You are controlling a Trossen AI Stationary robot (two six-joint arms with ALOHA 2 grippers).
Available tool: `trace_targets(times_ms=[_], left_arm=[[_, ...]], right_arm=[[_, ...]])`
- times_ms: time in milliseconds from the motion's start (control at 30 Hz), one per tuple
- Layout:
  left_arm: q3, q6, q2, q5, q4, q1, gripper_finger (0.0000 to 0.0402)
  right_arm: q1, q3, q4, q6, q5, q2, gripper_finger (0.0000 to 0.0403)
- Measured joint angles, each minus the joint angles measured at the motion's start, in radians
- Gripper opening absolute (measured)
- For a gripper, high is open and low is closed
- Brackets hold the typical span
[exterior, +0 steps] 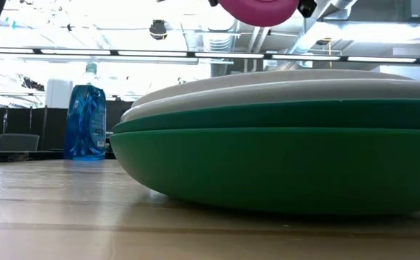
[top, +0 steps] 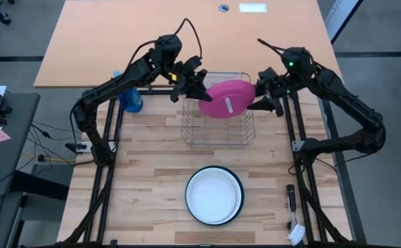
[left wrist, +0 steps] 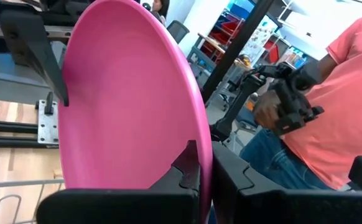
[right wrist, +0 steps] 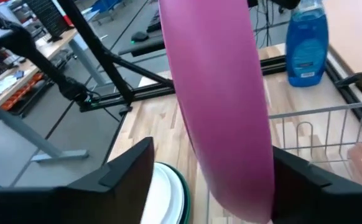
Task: Sort dishes
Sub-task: Put the pink plate in the dish rack
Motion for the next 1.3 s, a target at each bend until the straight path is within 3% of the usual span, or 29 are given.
trace_targets(times_ms=[333, 467, 733, 1000, 1300], left_arm=[[0.0, 0.014, -0.001, -0.005, -0.031, 0.013, 0.0005], [0.001, -0.003, -0.003, -0.011, -0.06, 0.014, 0.001], [0.002, -0.174, -0.003, -0.158, -0.11, 0.017, 0.008], [0.0, -0.208, -0.001, -0.236, -0.139, 0.028, 0.0156], [-0.001, -0.199, -0.016, -0.23, -0.218, 0.1, 0.0173]], right_arm=[[0.022, -0.001, 0.002, 0.018, 0.005, 0.004, 0.0109], [0.019, -0.001, 0.004, 0.007, -0.016, 0.003, 0.0074], [0.018, -0.001, -0.014, 0.034, -0.009, 0.002, 0.0067], [0.018, -0.001, -0.024, 0.038, 0.023, 0.002, 0.0065], [-0.002, -0.001, -0.018, 0.051, 0.088, 0.009, 0.0065]])
